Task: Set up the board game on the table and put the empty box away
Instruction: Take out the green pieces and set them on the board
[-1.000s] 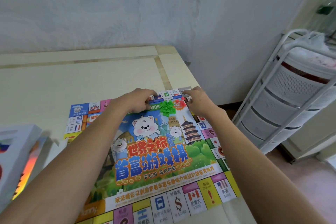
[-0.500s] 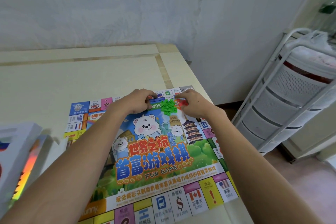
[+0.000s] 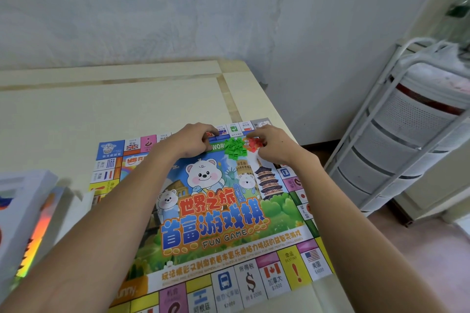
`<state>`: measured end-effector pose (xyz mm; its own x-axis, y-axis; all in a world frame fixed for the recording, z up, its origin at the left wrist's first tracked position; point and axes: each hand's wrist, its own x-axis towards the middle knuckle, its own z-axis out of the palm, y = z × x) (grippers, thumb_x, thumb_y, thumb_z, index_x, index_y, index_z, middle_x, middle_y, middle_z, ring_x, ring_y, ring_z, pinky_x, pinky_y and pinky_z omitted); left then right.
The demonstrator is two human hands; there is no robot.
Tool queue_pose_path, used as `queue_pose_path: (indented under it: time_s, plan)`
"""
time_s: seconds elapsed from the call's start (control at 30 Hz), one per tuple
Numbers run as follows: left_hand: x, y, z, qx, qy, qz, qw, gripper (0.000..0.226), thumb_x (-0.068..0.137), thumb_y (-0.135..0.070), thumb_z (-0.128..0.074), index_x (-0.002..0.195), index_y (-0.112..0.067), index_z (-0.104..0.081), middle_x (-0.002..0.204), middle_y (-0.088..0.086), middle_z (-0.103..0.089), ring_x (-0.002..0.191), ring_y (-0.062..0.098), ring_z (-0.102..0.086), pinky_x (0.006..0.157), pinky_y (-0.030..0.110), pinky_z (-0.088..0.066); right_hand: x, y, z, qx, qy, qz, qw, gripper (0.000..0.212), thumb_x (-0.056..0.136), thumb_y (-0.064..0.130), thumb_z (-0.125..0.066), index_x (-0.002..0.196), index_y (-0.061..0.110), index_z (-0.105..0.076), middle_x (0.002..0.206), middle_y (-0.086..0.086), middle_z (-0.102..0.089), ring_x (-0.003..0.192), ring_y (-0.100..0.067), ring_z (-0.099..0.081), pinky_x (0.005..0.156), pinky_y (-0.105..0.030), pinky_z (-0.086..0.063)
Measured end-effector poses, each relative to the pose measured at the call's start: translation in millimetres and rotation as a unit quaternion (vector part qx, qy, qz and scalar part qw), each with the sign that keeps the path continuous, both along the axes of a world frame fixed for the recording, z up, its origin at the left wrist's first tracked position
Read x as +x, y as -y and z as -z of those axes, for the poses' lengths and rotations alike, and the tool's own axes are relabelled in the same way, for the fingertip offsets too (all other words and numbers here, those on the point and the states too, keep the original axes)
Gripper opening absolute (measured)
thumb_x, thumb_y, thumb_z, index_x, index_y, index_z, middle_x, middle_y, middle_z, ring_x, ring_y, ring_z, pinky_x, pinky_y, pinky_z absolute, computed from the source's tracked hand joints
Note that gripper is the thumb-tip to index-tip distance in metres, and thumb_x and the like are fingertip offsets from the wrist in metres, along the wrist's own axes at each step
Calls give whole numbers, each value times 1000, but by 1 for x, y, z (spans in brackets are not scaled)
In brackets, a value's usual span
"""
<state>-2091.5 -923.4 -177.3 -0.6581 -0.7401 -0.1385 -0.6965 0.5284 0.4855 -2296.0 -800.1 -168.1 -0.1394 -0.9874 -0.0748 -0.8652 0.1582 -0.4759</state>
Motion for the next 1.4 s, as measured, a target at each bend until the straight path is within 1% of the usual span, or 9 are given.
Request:
queue_pose_path:
  time_s: [0.1, 0.23, 0.4, 0.63, 0.77, 0.97, 1.2, 1.3, 1.4]
  plan:
    - [0, -1, 1, 3, -8, -3, 1000, 48, 91, -10, -66, 136, -24, -55, 83, -5, -56, 76, 9, -50, 78, 26, -36, -3, -1, 2, 3, -5, 1, 1000, 54, 84, 17, -65, 137, 19, -55, 131, -5, -54, 111, -17, -52, 91, -25, -41]
    - [2, -2, 2, 13, -23, -3, 1000, 46, 91, -9, -66, 134, -23, -57, 82, -6, -56, 85, 14, -52, 80, 25, -37, -3, -1, 9, -54, -1, 30, 998, 44, 86, 26, -71, 128, 18, -63, 122, -4, -62, 101, -13, -54, 91, -23, -43]
    - [7, -1, 4, 17, -48, -4, 999, 39, 91, -8, -66, 128, -20, -62, 77, -3, -56, 71, 10, -50, 68, 22, -40, 1, 0, 9, -72, 6, 38, 997, 33, 89, 22, -70, 121, 15, -68, 117, -5, -66, 91, -9, -53, 85, -17, -40]
    - [2, -6, 7, -2, -70, -10, 997, 33, 94, -4, -58, 122, -19, -66, 81, 3, -59, 66, 10, -48, 62, 20, -39, 2, -4, 9, -80, 9, 54, 995, 30, 91, 21, -68, 120, 13, -69, 117, -6, -69, 102, -17, -63, 88, -17, -41]
    - [1, -10, 6, -9, -75, -13, 997, 33, 97, -5, -53, 123, -19, -66, 82, -5, -56, 69, 6, -50, 61, 20, -39, 1, -5, 9, -78, 10, 60, 995, 30, 90, 21, -69, 119, 13, -70, 116, -6, -70, 97, -14, -63, 85, -15, -41]
    - [5, -15, 4, -9, -69, -14, 997, 34, 96, -5, -55, 126, -17, -66, 88, -1, -58, 73, 8, -51, 63, 21, -40, 2, -4, 9, -70, 3, 57, 996, 29, 90, 21, -69, 118, 13, -70, 115, -6, -69, 93, -12, -59, 85, -17, -41]
    - [7, -17, 4, -2, -72, -11, 997, 35, 97, -7, -56, 129, -19, -65, 126, 8, -61, 98, 16, -54, 81, 24, -39, 5, -2, 7, -78, 4, 64, 995, 28, 90, 19, -69, 117, 12, -71, 114, -7, -70, 92, -12, -59, 91, -18, -45]
    - [6, -17, 4, -10, -61, -3, 998, 35, 97, -6, -55, 129, -17, -65, 125, 8, -62, 96, 15, -52, 80, 23, -37, 7, -3, 6, -72, 14, 59, 996, 38, 89, 17, -69, 127, 14, -65, 123, -9, -66, 105, -17, -61, 85, -14, -39]
    - [9, -17, 4, -63, -91, -14, 994, 33, 96, -7, -57, 126, -16, -65, 112, 7, -61, 99, 22, -57, 81, 25, -39, 2, -11, 1, -88, 34, 71, 993, 45, 93, 14, -64, 137, 16, -55, 133, -8, -60, 107, -16, -58, 79, -9, -42]
